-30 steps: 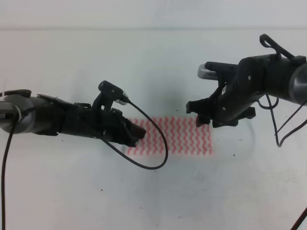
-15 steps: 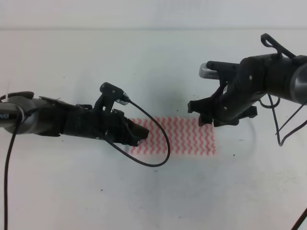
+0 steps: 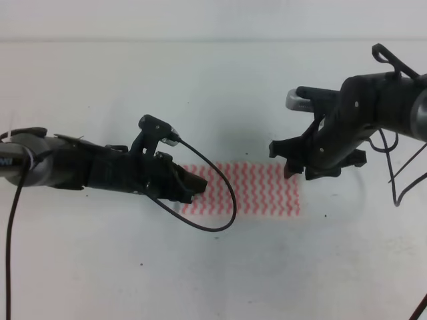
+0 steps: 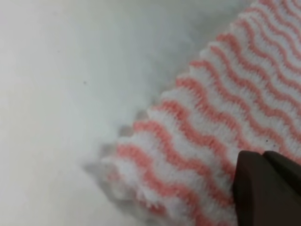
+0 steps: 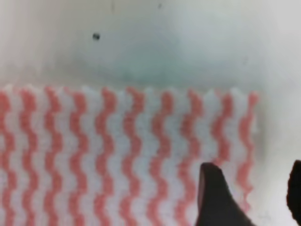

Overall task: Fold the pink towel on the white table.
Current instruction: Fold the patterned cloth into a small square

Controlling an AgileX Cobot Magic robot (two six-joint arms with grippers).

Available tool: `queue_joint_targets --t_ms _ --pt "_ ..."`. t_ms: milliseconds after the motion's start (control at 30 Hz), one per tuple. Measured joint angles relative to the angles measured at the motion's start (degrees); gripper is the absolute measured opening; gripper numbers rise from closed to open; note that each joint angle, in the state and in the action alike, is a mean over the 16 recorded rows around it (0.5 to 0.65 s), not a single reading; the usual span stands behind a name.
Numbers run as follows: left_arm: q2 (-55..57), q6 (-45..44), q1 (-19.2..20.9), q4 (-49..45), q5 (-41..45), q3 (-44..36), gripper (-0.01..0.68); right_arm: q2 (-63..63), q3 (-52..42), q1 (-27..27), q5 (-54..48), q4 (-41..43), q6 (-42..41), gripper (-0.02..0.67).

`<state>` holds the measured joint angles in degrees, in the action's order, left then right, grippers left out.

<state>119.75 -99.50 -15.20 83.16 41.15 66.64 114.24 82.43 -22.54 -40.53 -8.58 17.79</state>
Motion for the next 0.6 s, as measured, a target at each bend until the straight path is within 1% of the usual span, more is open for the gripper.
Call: queue_joint_targets --t_ms 400,600 --pt "0.05 0.08 0.04 -0.29 0.01 -0.07 -0.003 1.86 0.04 0.31 -1.80 -1.95 0.00 0.303" --pt "0.18 0.11 0.04 -0.86 -0.26 -0.20 -0.004 2.11 0.07 0.31 -2.39 -4.42 -1.30 0.302"
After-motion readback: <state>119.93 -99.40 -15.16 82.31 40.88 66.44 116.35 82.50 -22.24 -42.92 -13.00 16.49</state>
